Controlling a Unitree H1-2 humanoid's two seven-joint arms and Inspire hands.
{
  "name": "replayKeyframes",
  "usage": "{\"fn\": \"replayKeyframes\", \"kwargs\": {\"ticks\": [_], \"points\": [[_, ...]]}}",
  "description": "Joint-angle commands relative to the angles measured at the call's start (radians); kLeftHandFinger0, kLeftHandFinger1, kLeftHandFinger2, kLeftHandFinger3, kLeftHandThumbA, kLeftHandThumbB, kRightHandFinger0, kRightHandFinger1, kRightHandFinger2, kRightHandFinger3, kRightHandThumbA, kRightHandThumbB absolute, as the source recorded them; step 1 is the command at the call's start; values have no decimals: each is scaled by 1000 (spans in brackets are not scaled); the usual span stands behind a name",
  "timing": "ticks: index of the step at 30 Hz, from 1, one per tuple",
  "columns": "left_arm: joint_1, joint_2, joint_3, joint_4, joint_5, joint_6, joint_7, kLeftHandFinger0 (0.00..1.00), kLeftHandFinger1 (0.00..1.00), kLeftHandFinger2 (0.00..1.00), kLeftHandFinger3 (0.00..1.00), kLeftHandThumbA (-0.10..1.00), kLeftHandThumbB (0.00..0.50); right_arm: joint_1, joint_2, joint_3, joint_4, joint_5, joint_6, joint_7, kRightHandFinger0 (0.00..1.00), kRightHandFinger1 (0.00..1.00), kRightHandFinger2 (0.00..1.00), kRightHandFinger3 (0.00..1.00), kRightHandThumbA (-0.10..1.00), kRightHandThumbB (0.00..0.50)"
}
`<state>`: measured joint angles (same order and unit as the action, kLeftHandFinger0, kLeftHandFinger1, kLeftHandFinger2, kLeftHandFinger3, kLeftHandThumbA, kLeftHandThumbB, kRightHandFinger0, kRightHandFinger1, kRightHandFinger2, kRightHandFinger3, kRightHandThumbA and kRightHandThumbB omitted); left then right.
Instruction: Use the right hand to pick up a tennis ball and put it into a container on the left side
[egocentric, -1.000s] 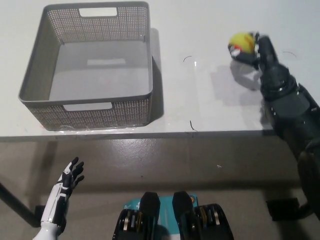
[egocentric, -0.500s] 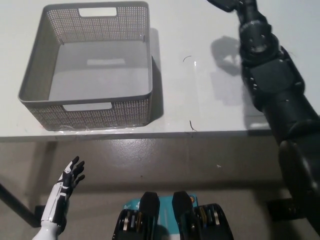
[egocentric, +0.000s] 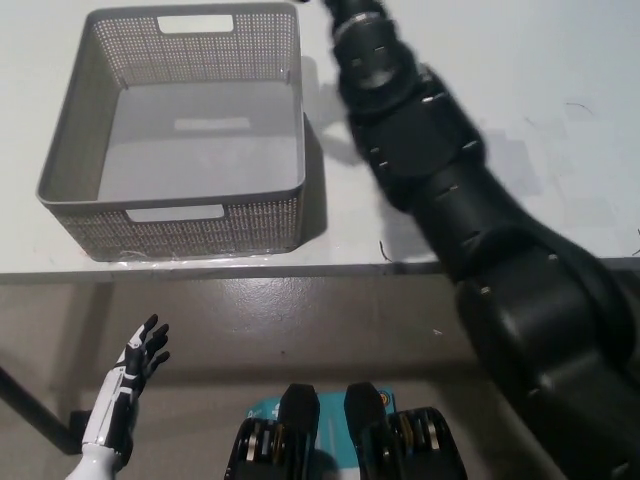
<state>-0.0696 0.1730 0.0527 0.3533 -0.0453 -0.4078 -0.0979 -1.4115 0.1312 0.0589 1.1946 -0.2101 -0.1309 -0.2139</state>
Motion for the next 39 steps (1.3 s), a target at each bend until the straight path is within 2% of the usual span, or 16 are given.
{"fn": "replayKeyframes", "kwargs": {"ticks": [1, 3, 6, 8, 11, 16, 21, 22, 23, 24, 25, 26, 27, 28, 29, 39], "points": [[0, 21, 2, -15, 16, -32, 0, 1000, 1000, 1000, 1000, 1000, 271, -94, 38, 43, 38, -23, -61, -27, 0, 336, 819, 752, -100, 138], [-1, 22, 0, -14, 19, -35, -1, 1000, 1000, 1000, 1000, 1000, 282, -97, 62, 55, 67, -20, -74, -39, 0, 325, 802, 692, -100, 155], [0, 19, 0, -19, 5, -32, -10, 1000, 1000, 1000, 1000, 1000, 286, -103, 85, 73, 100, -24, -55, -41, 0, 295, 737, 750, -100, 158], [-3, 21, -1, -19, 13, -31, -6, 1000, 1000, 1000, 1000, 1000, 278, -105, 95, 107, 126, -46, -64, -39, 0, 327, 769, 835, -100, 141], [-6, 19, -1, -20, 13, -32, -6, 1000, 1000, 1000, 1000, 1000, 273, -92, 103, 144, 147, -64, -92, -51, 0, 326, 752, 707, -100, 164], [-6, 23, -1, -23, 33, -37, 3, 1000, 1000, 1000, 1000, 1000, 253, -64, 114, 168, 173, -66, -70, -55, 0, 319, 709, 752, -100, 175], [-9, 25, 0, -29, 16, -17, -10, 1000, 1000, 1000, 1000, 1000, 262, -48, 111, 184, 188, -67, -39, -64, 1, 380, 806, 816, -100, 185], [-11, 27, 0, -29, 16, -17, -11, 1000, 1000, 1000, 1000, 1000, 259, -48, 110, 185, 188, -69, -31, -75, 12, 386, 767, 787, -100, 200], [-15, 29, -1, -27, 16, -21, -13, 1000, 1000, 1000, 1000, 1000, 258, -50, 109, 193, 191, -76, -11, -77, 91, 478, 878, 933, 1, 243], [-15, 29, -1, -26, 16, -23, -13, 1000, 1000, 1000, 1000, 1000, 258, -51, 108, 197, 192, -78, -4, -76, 130, 457, 771, 857, 109, 247], [-16, 31, -3, -22, 16, -26, -16, 1000, 1000, 1000, 1000, 1000, 261, -51, 104, 206, 192, -84, 2, -51, 287, 561, 753, 907, 317, 305], [-16, 32, -4, -23, 19, -27, -16, 1000, 1000, 1000, 1000, 1000, 259, -57, 97, 231, 196, -103, 20, 4, 871, 1000, 1000, 1000, 580, 405], [-15, 32, -4, -25, 21, -25, -14, 1000, 1000, 1000, 1000, 1000, 259, -60, 92, 248, 199, -116, 29, 33, 979, 1000, 1000, 1000, 607, 414], [-15, 31, -5, -26, 23, -22, -12, 1000, 1000, 1000, 1000, 1000, 257, -59, 88, 265, 198, -127, 27, 39, 1000, 1000, 1000, 1000, 664, 445], [-14, 30, -6, -30, 21, -20, -13, 1000, 1000, 1000, 1000, 1000, 256, -58, 85, 278, 200, -134, 29, 42, 1000, 1000, 1000, 1000, 738, 447], [-30, 35, -13, -32, 24, -14, -18, 1000, 1000, 1000, 1000, 1000, 280, -66, 58, 307, 187, -130, 47, 81, 1000, 1000, 1000, 1000, 1000, 499]]}}
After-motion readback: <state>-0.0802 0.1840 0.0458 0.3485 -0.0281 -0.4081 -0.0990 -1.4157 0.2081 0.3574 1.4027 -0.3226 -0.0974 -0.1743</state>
